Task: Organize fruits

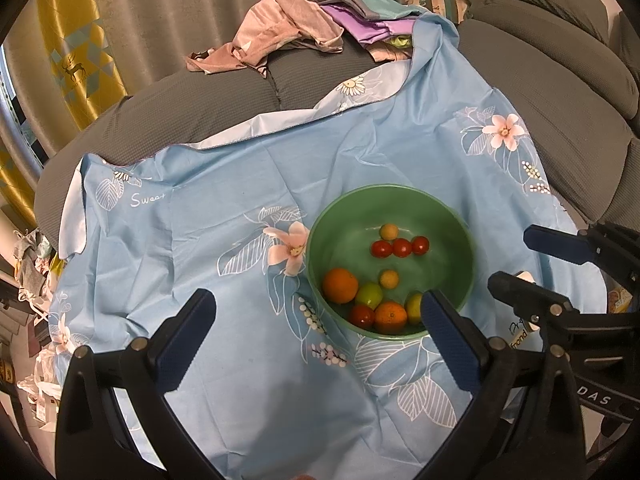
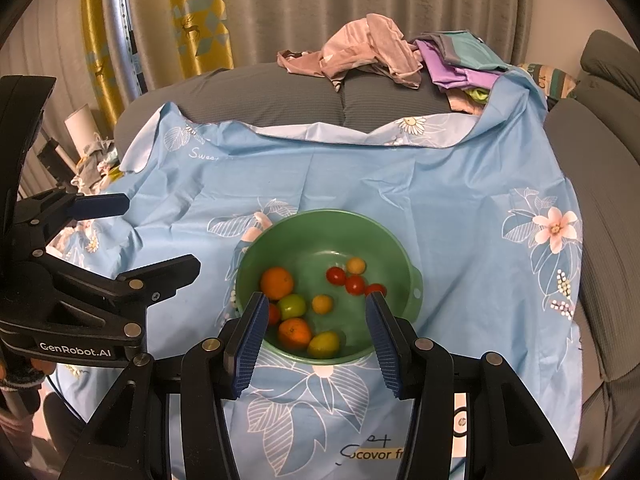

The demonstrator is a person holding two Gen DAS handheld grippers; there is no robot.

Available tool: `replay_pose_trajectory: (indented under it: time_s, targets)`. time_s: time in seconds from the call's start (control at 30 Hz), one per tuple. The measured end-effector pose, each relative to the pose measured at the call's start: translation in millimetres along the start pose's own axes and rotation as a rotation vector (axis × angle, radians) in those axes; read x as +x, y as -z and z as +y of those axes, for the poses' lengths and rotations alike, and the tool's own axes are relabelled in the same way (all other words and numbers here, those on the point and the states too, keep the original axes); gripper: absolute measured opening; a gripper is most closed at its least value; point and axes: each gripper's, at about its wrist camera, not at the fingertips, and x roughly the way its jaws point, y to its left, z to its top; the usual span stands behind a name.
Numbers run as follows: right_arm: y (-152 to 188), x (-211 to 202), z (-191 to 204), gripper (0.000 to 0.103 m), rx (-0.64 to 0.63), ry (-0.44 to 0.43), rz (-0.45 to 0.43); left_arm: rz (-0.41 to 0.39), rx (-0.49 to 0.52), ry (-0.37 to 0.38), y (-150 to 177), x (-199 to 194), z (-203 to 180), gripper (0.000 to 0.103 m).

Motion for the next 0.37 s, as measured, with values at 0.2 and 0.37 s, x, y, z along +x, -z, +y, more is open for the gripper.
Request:
replay_pose_trajectory:
  time_s: [0.2, 0.37]
  targets:
    - [-0.6, -0.3, -3.4, 0.051, 0.001, 0.000, -0.001, -0.006, -0.002, 0.007, 1.0, 0.2, 2.0, 0.103]
    - [-1.8, -0.3, -5.7, 0.051, 0.004, 0.000, 0.000, -0.010, -0.001, 0.010, -0.6, -1.1, 0.8, 0.103]
